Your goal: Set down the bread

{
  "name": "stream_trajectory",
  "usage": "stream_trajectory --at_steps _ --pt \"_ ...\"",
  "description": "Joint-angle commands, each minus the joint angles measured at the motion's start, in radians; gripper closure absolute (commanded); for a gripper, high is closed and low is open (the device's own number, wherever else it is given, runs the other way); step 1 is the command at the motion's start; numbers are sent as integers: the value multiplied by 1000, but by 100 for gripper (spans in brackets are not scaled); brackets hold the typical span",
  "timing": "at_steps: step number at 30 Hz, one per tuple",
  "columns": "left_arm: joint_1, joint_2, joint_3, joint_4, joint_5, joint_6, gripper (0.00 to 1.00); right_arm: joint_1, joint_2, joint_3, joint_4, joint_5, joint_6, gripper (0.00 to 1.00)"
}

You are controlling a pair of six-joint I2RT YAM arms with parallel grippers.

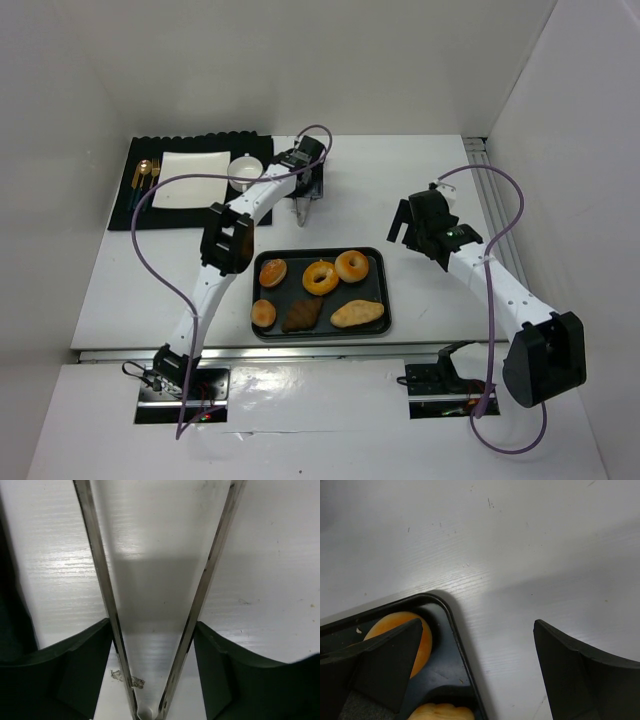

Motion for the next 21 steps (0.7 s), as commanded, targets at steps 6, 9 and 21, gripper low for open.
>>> stream_trajectory --at_steps 6,9,21 --pt "-38 -47 2 -5 -107 46 62 -5 -9 48 9 51 -15 1" --pt "-49 -122 -30 4 -118 55 75 -5 -9 48 9 42 -15 1" --pt "-133 -878 -657 -12 80 123 79 -5 -56 66 -11 42 -15 1"
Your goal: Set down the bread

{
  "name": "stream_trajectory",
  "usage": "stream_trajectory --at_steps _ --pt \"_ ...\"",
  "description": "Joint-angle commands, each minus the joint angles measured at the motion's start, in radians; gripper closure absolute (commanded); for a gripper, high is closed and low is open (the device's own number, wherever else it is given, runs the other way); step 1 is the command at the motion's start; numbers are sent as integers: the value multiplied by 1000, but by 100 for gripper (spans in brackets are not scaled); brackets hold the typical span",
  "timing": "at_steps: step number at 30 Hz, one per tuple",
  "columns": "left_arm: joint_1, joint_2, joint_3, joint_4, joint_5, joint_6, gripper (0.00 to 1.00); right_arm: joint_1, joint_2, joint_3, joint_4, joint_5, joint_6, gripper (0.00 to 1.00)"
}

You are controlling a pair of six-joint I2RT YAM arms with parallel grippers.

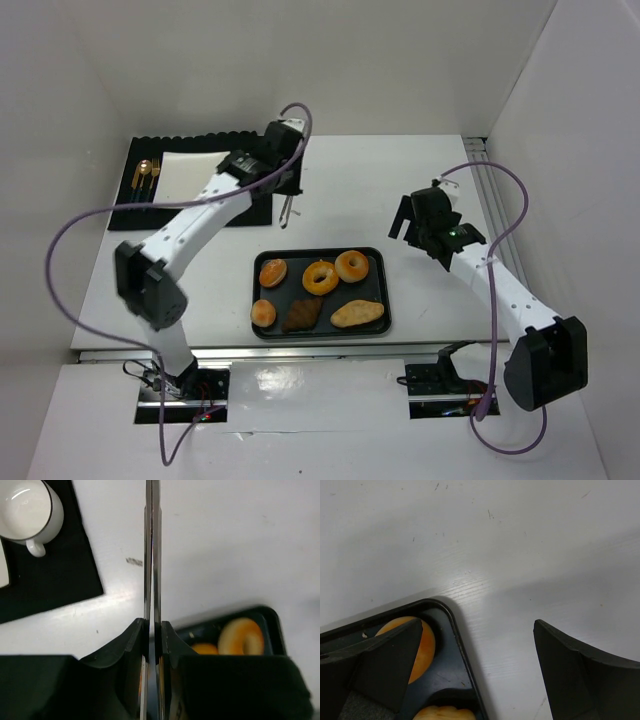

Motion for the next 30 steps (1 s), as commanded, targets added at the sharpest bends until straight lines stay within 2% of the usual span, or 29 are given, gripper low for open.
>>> stream_trajectory --at_steps 1,3,5,8,13,22,25,30 --pt "-38 -190 -160 -30 105 7 77 -5 -41 60 -8 20 -10 1" --pt "-64 -266 -268 -61 136 -10 73 -5 -50 61 -8 20 -10 1" --pt "-82 -368 -326 -89 165 -21 63 -5 -50 61 -8 20 -10 1" --pt "-112 -459 -384 -129 194 -41 55 -5 -61 70 -8 20 -20 1" --pt "-145 -511 -424 -193 222 -50 52 -5 -61 79 -8 20 -20 1" --pt "-155 -524 -573 -184 260 -6 45 -5 -61 79 -8 8 -20 1" --pt "-130 -533 -600 -175 294 20 39 -5 -61 79 -8 -2 -20 1" --pt "-107 -542 -648 -147 366 43 36 -5 -61 70 -8 -2 -20 1"
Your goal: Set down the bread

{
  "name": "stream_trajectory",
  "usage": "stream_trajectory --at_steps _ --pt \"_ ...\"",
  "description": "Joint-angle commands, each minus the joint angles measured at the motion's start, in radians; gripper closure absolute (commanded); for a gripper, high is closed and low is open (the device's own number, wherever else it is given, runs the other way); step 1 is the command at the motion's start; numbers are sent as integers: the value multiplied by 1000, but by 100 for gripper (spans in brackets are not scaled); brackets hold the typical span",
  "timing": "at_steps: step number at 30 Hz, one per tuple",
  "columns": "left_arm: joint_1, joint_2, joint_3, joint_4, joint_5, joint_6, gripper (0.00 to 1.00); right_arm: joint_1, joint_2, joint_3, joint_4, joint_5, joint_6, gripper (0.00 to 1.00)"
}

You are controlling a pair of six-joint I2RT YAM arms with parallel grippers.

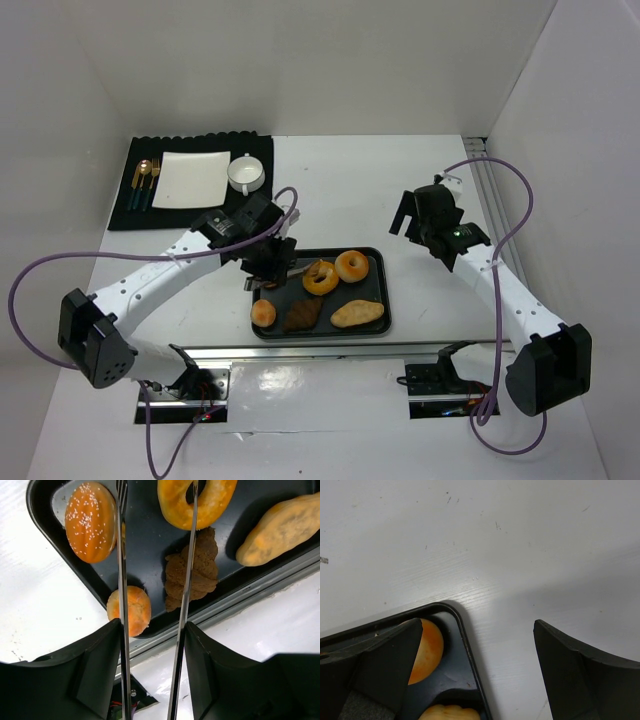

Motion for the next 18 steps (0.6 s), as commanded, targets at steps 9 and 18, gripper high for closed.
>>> stream_trajectory --at_steps 9,18 --pt "20 27 -34 64 136 44 40 -5 -30 39 -1 3 -9 1" --pt "20 -11 92 -35 10 33 75 -5 -30 29 -10 3 -9 1"
